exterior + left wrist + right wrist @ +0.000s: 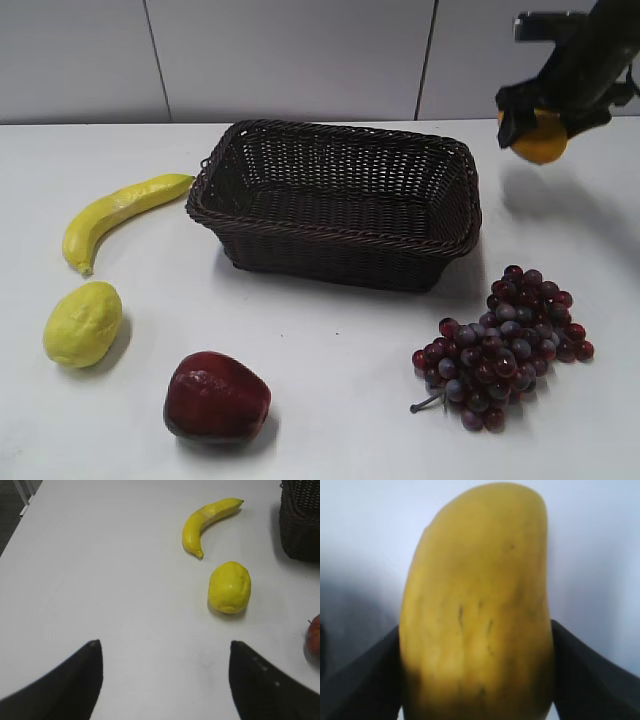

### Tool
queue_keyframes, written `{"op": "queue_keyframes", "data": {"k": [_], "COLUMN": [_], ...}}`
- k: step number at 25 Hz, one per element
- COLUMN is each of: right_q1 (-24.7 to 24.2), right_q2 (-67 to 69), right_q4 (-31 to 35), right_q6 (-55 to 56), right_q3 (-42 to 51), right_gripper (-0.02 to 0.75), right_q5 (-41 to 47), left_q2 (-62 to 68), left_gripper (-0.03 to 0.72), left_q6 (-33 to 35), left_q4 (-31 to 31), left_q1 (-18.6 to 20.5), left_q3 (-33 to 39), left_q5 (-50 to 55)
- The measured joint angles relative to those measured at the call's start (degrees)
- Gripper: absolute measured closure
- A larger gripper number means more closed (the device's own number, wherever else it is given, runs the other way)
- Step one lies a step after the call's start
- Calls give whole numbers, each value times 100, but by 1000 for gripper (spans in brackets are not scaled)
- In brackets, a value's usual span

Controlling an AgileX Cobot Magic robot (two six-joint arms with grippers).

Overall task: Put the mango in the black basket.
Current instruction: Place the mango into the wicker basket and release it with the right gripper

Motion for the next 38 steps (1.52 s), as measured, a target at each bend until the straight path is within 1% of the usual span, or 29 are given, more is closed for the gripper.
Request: {"op": "queue_keyframes", "data": {"k": [4, 6, 9, 13, 17, 22, 25, 30, 31, 33, 34, 38], "right_q1": [28, 146, 462, 1034, 1658, 2147, 2257, 2271, 2271, 2271, 2276, 2259], "right_q2": [-323, -474, -606, -607, -567, -176, 180, 572, 597, 611, 611, 479], "right_q4": [842, 1008, 1094, 972, 405, 246, 217, 177, 159, 154, 154, 38], "right_q6": [-212, -366, -458, -480, -487, -489, -489, -489, -489, -484, -484, -484], "right_q3": [-779, -905, -926, -820, -562, -371, -352, -296, -296, -296, -296, -302], "right_gripper": [160, 160, 160, 160, 160, 160, 160, 160, 149, 97, 85, 85], "right_q5": [541, 661, 745, 801, 789, 720, 681, 669, 663, 653, 653, 785], "left_q2": [0, 0, 0, 0, 0, 0, 0, 0, 0, 0, 0, 0], "left_gripper": [99, 99, 99, 99, 99, 99, 99, 99, 99, 99, 99, 99], "left_q6": [0, 0, 0, 0, 0, 0, 0, 0, 0, 0, 0, 0], "left_q4": [0, 0, 0, 0, 0, 0, 0, 0, 0, 0, 0, 0], "left_q1": [0, 0, 0, 0, 0, 0, 0, 0, 0, 0, 0, 0], "left_q3": [0, 0, 0, 0, 0, 0, 0, 0, 0, 0, 0, 0], "left_q5": [0, 0, 0, 0, 0, 0, 0, 0, 0, 0, 0, 0]}}
